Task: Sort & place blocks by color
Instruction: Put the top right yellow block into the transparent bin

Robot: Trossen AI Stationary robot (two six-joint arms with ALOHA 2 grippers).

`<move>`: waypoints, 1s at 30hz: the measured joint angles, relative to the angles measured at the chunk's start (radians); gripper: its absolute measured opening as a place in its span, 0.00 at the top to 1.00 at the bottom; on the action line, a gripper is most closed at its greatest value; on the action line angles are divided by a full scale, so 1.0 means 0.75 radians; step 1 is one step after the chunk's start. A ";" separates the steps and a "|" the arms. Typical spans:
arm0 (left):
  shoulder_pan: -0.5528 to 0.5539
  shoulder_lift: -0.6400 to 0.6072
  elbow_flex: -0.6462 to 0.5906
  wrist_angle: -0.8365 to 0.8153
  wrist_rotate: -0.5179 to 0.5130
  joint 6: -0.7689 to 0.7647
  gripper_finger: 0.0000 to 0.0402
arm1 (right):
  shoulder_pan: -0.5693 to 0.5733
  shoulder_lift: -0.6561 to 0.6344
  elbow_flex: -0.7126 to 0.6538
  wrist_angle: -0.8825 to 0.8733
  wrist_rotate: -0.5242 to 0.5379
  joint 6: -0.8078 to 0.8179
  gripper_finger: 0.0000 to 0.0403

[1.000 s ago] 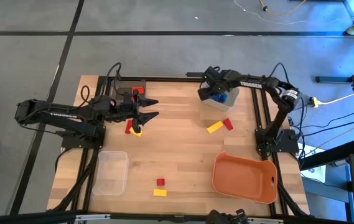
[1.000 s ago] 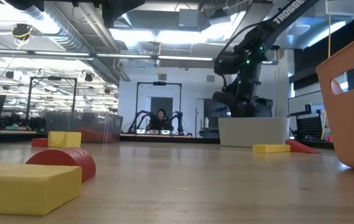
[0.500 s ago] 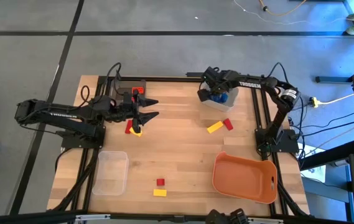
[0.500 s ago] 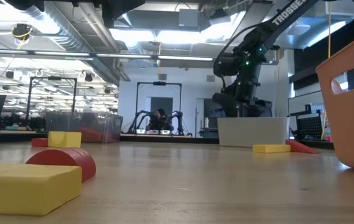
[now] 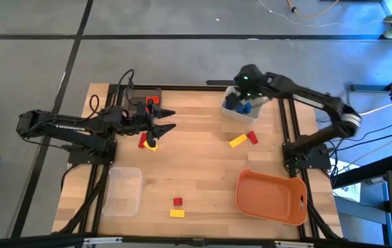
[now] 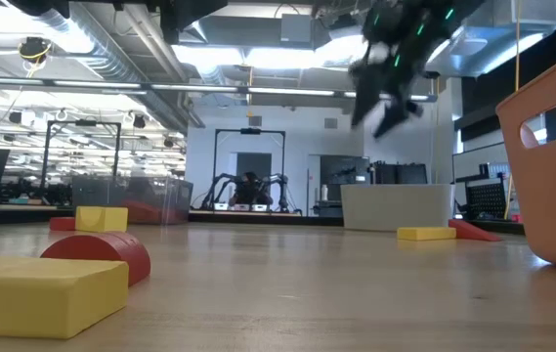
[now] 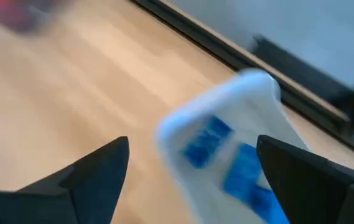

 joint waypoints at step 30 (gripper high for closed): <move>0.000 -0.001 0.000 0.003 0.070 -0.001 0.35 | 0.633 -0.690 -0.631 1.080 -0.154 0.054 0.14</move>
